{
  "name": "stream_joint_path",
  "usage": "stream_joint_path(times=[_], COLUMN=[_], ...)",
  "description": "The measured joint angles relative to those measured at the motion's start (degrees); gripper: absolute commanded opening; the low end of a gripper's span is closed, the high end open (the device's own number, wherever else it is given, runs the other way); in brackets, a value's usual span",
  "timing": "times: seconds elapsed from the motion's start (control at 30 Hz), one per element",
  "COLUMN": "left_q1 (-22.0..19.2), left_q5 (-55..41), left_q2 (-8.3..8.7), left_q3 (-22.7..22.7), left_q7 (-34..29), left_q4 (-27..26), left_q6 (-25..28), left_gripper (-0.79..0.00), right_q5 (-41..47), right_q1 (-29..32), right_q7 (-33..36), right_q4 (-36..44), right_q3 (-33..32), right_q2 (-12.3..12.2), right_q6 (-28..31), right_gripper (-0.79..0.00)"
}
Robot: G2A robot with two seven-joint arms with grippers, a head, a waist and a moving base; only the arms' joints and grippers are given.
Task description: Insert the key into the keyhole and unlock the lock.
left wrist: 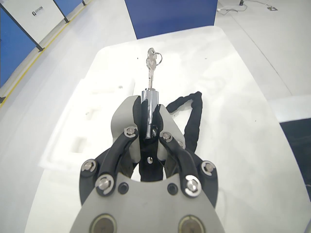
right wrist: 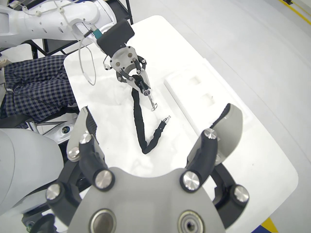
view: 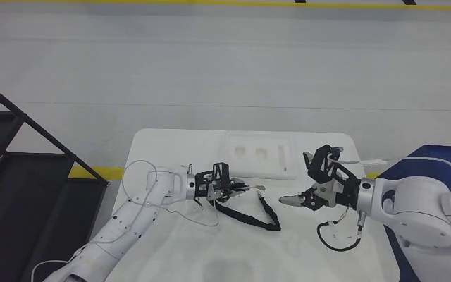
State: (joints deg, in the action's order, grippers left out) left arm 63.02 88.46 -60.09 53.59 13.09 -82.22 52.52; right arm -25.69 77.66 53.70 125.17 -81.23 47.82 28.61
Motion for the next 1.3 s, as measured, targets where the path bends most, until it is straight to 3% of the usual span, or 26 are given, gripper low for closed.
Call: stream_joint_path(times=[0.17, 0.23, 0.27, 0.5, 0.67, 0.87, 1.0, 1.3], left_q1=[-1.56, -2.39, -2.82, -6.10, -8.32, -11.51, -14.68, -29.05], left_q5=[4.89, 5.98, 6.39, 5.91, 3.74, 2.55, -0.83, -20.49], left_q2=[-0.93, -1.48, -1.71, -3.47, -3.44, -1.64, -0.09, 4.32], left_q3=[-3.89, -5.69, -6.45, -10.14, -8.81, -3.62, -2.71, -10.09], left_q7=[-0.29, 0.26, 0.38, 1.83, 5.90, 7.37, 7.06, 0.00], left_q4=[3.99, 5.86, 6.72, 12.69, 13.63, 10.86, 9.59, 11.90], left_q6=[-2.48, -3.01, -2.95, -2.92, -0.51, 5.51, 5.50, 5.48], left_gripper=[-0.785, -0.403, 0.000, 0.000, 0.000, 0.000, 0.000, 0.000], right_q5=[-1.10, -1.28, -1.28, -0.94, -0.97, -1.98, -1.79, 1.68], right_q1=[-0.90, -1.32, -1.50, -2.91, -5.20, -9.59, -13.38, -28.28], right_q7=[0.28, 0.70, 0.81, 1.38, 1.47, -3.07, -7.26, -7.67], right_q4=[-0.63, -1.05, -1.27, -3.02, -5.84, -12.27, -18.65, -33.02], right_q3=[1.15, 1.72, 1.96, 3.44, 5.48, 7.64, 8.76, 14.59], right_q2=[-0.07, -0.10, -0.10, -0.17, -0.16, 0.22, 0.62, 1.74], right_q6=[2.44, 3.08, 3.30, 5.00, 9.80, 16.63, 21.21, 29.47], right_gripper=[0.000, 0.000, 0.000, 0.000, 0.000, 0.000, 0.000, 0.000])
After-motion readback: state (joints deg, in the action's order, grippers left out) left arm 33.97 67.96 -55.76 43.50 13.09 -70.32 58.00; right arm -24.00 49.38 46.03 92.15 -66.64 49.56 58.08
